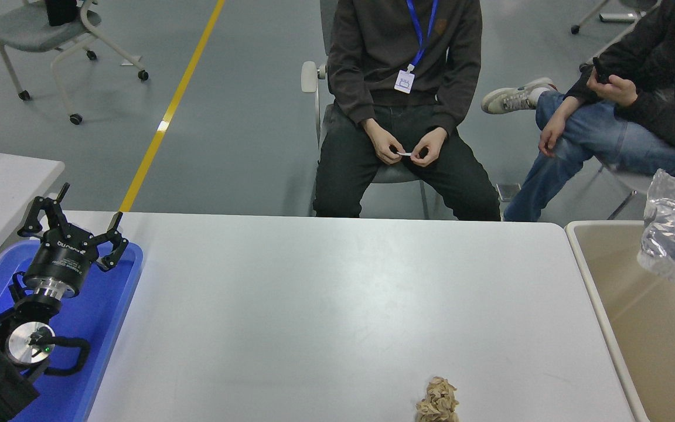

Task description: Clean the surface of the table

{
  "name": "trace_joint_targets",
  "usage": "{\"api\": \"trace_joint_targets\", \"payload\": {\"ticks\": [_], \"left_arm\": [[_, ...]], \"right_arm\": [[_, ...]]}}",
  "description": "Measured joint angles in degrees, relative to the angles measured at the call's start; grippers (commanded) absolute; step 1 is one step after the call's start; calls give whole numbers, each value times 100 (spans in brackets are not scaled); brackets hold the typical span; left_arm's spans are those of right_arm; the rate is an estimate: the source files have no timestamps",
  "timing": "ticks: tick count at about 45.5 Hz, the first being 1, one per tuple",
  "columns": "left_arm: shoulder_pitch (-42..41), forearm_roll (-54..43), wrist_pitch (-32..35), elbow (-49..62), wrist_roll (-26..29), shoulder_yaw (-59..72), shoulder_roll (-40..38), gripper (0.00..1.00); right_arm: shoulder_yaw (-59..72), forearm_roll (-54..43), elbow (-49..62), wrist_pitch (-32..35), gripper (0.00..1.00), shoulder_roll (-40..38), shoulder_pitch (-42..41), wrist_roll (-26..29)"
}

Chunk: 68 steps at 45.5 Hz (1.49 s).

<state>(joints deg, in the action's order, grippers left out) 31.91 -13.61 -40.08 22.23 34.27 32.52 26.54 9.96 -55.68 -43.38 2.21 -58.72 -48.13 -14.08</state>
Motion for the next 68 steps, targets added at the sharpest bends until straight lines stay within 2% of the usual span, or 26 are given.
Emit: {"api": "trace_joint_targets", "payload": {"ticks": [12,23,38,68], "left_arm": [[0,0,0,0,0,0,0,100],[0,0,0,0,0,0,0,100],[0,0,0,0,0,0,0,100],[0,0,0,0,0,0,0,100]], "right_arm": [[32,-577,724,-345,0,299,501,-487],[426,-990,1665,-925,0,864,909,-824],[1160,-1116,2710,-1563,0,1649,1183,-959],[1468,-1113,3905,-1620,0,2618,1329,-869]]}}
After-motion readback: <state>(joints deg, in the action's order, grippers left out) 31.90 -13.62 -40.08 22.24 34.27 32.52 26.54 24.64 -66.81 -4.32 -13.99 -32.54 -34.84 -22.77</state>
